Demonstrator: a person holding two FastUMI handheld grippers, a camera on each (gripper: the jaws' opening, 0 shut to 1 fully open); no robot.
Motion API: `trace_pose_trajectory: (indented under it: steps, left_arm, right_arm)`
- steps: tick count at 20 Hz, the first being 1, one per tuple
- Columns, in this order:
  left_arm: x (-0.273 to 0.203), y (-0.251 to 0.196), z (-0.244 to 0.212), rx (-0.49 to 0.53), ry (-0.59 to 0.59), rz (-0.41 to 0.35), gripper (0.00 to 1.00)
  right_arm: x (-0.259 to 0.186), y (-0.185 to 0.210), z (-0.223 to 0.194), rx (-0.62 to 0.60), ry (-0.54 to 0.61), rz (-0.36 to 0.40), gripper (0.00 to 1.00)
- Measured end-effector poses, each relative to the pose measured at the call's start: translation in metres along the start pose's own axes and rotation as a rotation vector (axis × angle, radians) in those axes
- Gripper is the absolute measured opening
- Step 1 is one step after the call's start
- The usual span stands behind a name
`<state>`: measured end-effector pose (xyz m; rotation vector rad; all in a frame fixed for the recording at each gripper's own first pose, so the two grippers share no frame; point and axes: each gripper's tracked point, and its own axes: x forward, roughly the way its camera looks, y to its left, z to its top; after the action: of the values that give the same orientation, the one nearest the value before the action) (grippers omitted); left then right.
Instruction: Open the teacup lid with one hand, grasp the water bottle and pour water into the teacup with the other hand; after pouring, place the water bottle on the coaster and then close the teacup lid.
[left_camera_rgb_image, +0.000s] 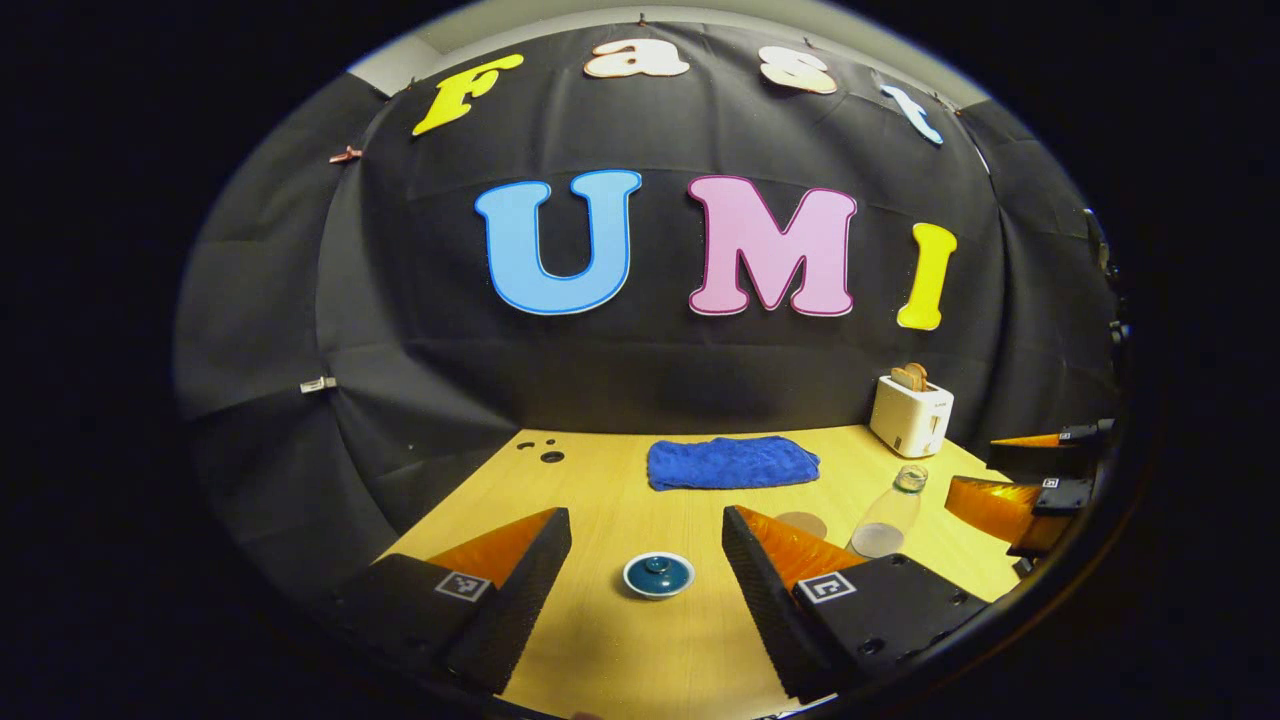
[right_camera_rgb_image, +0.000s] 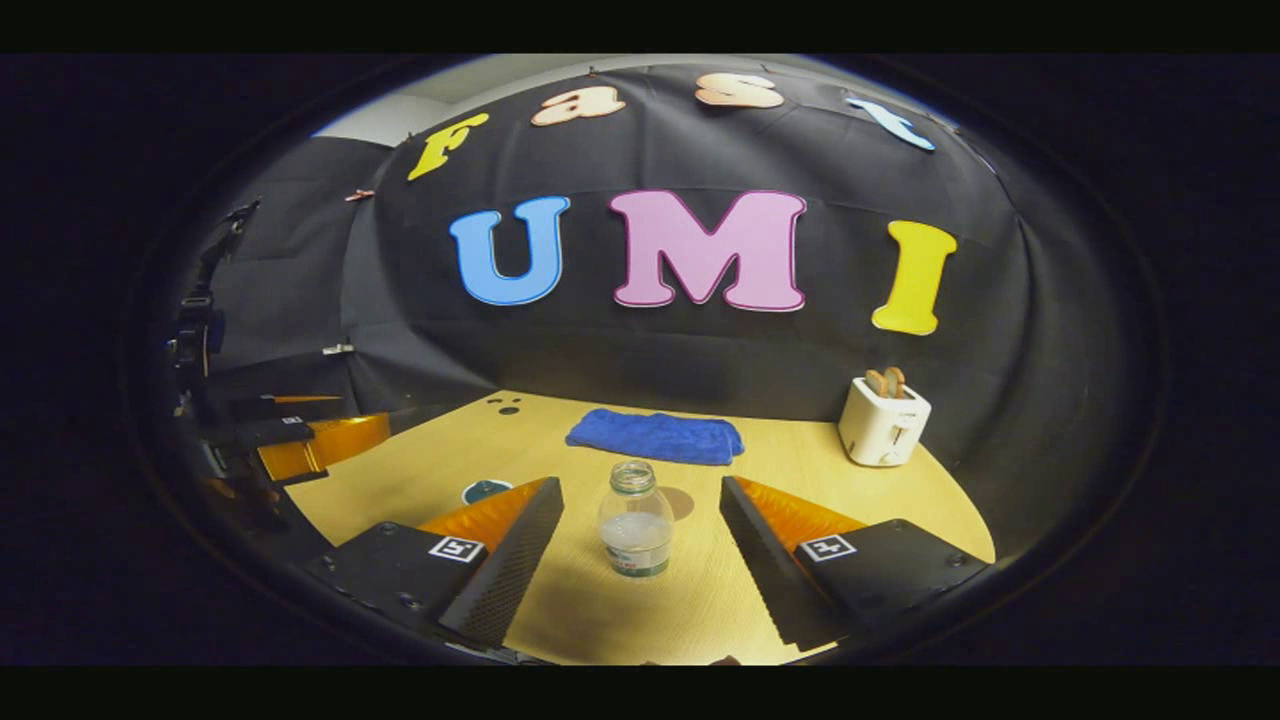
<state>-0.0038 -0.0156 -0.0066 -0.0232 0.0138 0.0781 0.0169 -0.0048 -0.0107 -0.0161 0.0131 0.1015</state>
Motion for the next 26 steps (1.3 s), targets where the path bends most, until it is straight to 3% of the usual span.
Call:
trace_pose_trajectory:
  steps: [4, 10, 16, 22, 26]
  left_arm:
    - [0.003, -0.007, -0.012, -0.003, 0.005, 0.04, 0.95]
    - [0.024, -0.006, -0.03, 0.022, 0.032, 0.062, 0.96]
    - [0.079, -0.009, -0.067, 0.059, 0.086, -0.003, 0.96]
    - [0.132, -0.007, -0.11, 0.081, 0.115, -0.043, 0.87]
    - [0.159, -0.003, -0.137, 0.105, 0.141, -0.064, 0.75]
  right_arm:
    - [0.005, -0.009, -0.011, 0.01, -0.003, 0.047, 0.98]
    - [0.01, -0.024, -0.014, 0.002, 0.008, 0.045, 0.98]
    - [0.016, -0.021, -0.049, 0.019, 0.085, 0.054, 0.98]
    - [0.03, -0.01, -0.084, 0.022, 0.165, 0.051, 0.98]
    - [0.042, 0.004, -0.098, 0.029, 0.185, 0.075, 0.98]
